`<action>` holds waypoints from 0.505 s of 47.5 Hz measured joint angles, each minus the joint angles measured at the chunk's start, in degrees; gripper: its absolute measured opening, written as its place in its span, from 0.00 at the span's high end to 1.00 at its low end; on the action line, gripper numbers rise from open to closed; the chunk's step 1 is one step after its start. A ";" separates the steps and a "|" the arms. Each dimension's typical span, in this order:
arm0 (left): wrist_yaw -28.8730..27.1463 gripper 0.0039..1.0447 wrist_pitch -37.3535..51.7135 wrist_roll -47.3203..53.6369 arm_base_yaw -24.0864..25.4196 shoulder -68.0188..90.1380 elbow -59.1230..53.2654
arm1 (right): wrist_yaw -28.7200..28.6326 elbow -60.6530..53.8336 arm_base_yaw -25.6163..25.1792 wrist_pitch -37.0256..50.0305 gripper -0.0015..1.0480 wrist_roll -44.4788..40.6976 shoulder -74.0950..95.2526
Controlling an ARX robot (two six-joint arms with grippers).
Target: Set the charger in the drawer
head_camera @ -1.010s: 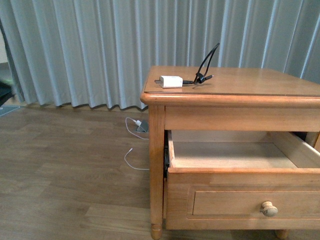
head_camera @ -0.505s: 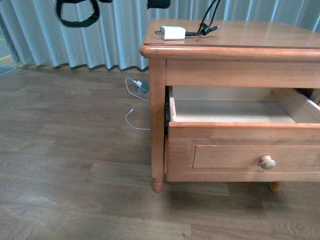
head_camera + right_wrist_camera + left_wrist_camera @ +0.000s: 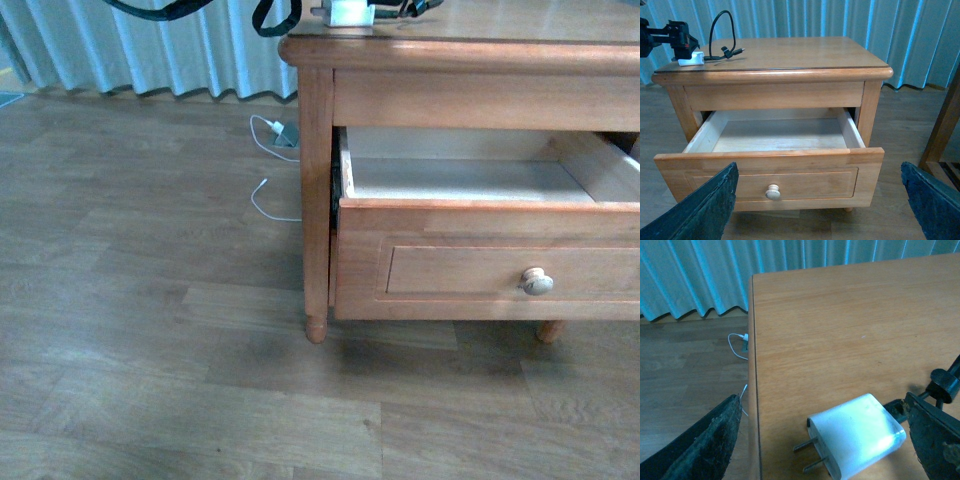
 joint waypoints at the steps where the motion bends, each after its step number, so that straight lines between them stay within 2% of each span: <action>1: 0.17 0.05 -0.28 0.02 0.00 0.66 0.90 | 0.00 0.00 0.00 0.00 0.08 0.00 0.02; 8: 2.95 0.05 -1.51 0.28 0.02 3.87 4.98 | 0.02 0.00 0.00 0.00 0.08 0.00 0.00; 24: 7.48 0.05 -4.37 0.44 0.11 5.70 6.32 | 0.00 0.00 0.00 0.00 0.08 0.00 0.02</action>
